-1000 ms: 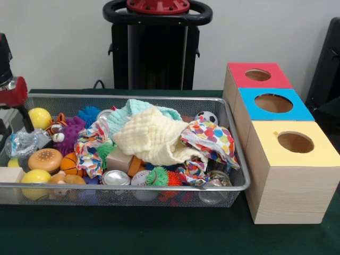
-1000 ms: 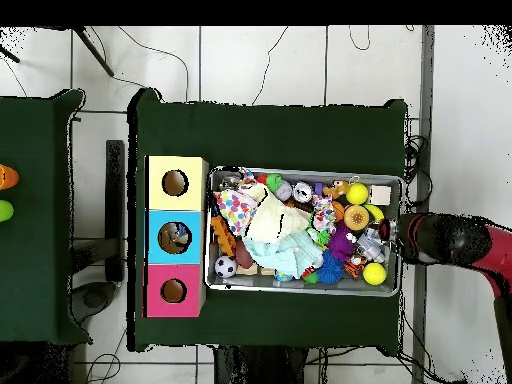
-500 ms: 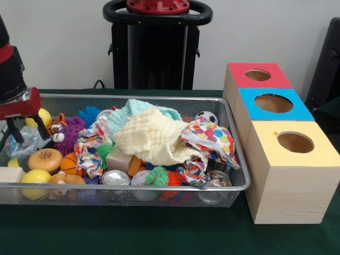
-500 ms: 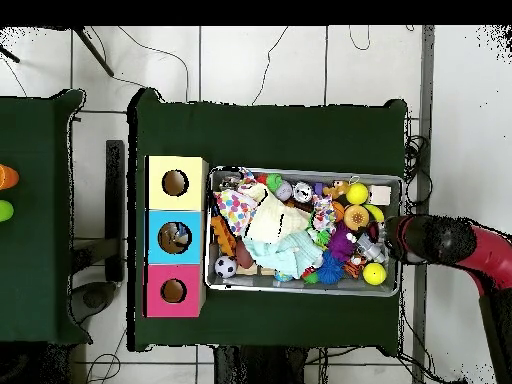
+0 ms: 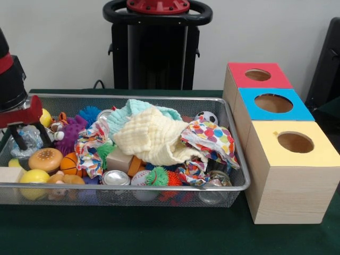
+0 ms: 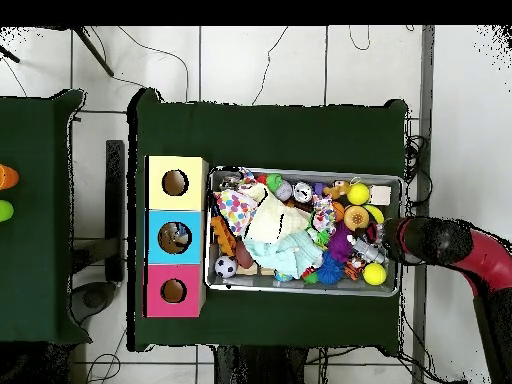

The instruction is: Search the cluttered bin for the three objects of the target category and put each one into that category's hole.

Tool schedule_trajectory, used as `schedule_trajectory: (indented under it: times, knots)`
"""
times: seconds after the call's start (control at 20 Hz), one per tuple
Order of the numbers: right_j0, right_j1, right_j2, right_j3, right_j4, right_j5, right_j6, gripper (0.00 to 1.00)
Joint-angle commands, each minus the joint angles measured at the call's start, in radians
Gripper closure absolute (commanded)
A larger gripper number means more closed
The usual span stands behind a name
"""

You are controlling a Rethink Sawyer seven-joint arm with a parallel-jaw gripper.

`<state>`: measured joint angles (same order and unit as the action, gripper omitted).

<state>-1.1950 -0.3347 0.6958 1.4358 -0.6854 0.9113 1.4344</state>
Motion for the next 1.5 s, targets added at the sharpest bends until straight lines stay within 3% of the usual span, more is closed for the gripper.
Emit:
schedule_trajectory:
  times: [0.05, 0.25, 0.9, 1.45, 1.5]
  knots:
    - [-0.022, 0.025, -0.007, -0.039, -0.040, 0.063, -0.323, 0.00]
    - [-0.026, -0.016, -0.009, -0.002, -0.038, 0.065, -0.306, 0.00]
    - [-0.018, 0.082, -0.022, 0.022, -0.114, -0.120, -0.265, 0.00]
    - [-0.001, 0.121, -0.017, -0.018, -0.130, -0.142, -0.292, 0.00]
    - [0.000, 0.122, -0.017, -0.020, -0.130, -0.137, -0.297, 1.00]
